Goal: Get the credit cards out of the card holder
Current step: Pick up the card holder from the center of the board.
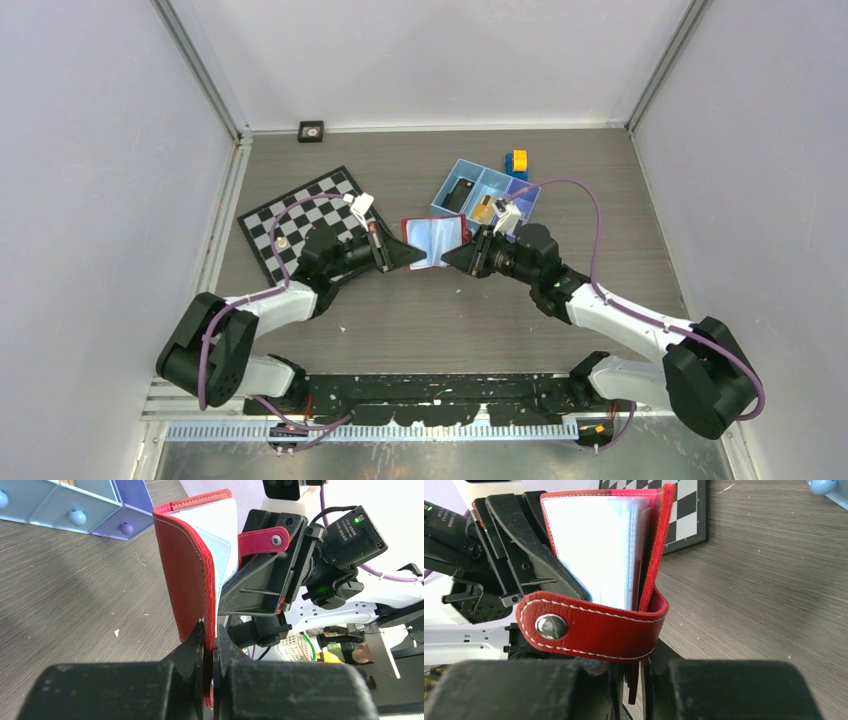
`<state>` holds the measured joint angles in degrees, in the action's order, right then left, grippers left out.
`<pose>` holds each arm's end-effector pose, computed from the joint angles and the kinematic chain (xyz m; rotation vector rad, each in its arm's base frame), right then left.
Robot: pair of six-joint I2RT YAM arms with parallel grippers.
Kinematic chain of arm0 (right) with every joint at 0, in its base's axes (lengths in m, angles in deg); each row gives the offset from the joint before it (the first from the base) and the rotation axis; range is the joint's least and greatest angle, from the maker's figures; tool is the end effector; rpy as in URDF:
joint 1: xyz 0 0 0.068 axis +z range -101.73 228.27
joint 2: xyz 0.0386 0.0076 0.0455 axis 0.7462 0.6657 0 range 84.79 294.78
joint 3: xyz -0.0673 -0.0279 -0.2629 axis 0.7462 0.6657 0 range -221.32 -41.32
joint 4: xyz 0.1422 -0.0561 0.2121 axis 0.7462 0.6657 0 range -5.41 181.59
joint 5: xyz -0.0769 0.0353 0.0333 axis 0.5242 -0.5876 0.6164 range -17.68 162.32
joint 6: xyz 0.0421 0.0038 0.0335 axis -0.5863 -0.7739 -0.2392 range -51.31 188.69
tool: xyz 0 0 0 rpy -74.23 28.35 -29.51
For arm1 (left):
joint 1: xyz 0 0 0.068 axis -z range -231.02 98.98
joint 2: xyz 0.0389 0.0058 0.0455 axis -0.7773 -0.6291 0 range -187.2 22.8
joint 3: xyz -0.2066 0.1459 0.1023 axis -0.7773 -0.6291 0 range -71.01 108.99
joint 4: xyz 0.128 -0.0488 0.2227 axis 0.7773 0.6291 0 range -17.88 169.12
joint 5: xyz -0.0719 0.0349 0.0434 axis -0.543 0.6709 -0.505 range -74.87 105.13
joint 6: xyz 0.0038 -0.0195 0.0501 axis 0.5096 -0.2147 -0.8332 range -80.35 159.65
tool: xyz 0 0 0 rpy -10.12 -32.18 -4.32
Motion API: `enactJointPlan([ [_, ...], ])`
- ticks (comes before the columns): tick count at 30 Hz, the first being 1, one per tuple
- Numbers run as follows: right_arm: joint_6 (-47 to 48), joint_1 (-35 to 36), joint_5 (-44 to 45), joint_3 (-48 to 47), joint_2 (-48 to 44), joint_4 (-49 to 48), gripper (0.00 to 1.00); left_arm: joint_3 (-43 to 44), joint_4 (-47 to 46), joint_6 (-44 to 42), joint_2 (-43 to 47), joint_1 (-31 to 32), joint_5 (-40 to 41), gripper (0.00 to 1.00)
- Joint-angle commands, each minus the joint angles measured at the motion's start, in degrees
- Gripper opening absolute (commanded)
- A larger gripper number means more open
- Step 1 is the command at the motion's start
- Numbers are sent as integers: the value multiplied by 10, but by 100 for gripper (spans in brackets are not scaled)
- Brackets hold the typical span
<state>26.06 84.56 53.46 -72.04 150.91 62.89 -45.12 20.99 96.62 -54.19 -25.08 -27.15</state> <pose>0.1966 0.1586 0.2364 -0.1481 1.9843 1.2379 0.2246 -0.1360 0.2180 0.1819 1.8441 -1.6456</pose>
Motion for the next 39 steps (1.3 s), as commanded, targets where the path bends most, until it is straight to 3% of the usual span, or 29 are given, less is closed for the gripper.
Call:
enactJointPlan([
  [1, 29, 13, 7, -26, -3, 1, 14, 17, 0, -20, 9, 7, -1, 0],
  [2, 29, 14, 8, -26, -4, 2, 12, 20, 27, -30, 13, 7, 8, 6],
  [4, 31, 14, 7, -26, -6, 2, 10, 25, 84, -53, 25, 7, 26, 29],
  [5, 32, 15, 5, -26, -6, 2, 9, 27, 106, -64, 33, 7, 35, 46],
  [7, 34, 19, -1, -27, -4, -1, 7, 25, 138, -79, 46, 7, 55, 65],
  [8, 34, 20, -5, -28, -2, -3, 7, 25, 145, -83, 49, 7, 59, 72],
  [11, 35, 29, -19, -31, 8, -13, 6, 28, 147, -86, 40, 9, 59, 78],
  [16, 41, 44, -30, -35, 15, -22, 6, 41, 148, -86, 8, 16, 50, 77],
  [19, 45, 47, -29, -41, 20, -15, 6, 43, 138, -81, 1, 16, 42, 70],
  [20, 45, 47, -28, -41, 21, -14, 6, 44, 137, -81, 2, 16, 40, 63],
  [24, 45, 47, -5, -35, 7, -9, 27, 46, 159, -87, 6, 16, 56, 31],
  [27, 48, 47, 36, -23, -23, 5, 44, 44, 165, -86, 7, 12, 63, 25],
  [30, 50, 46, 82, -8, -57, 18, 53, 39, 158, -78, 7, 5, 61, 24],
  [33, 52, 46, 109, 0, -78, 25, 51, 36, 144, -68, 4, 0, 55, 24],
  [39, 48, 46, 110, -9, -63, 36, 29, 28, 109, -50, 1, -6, 40, 24],
])
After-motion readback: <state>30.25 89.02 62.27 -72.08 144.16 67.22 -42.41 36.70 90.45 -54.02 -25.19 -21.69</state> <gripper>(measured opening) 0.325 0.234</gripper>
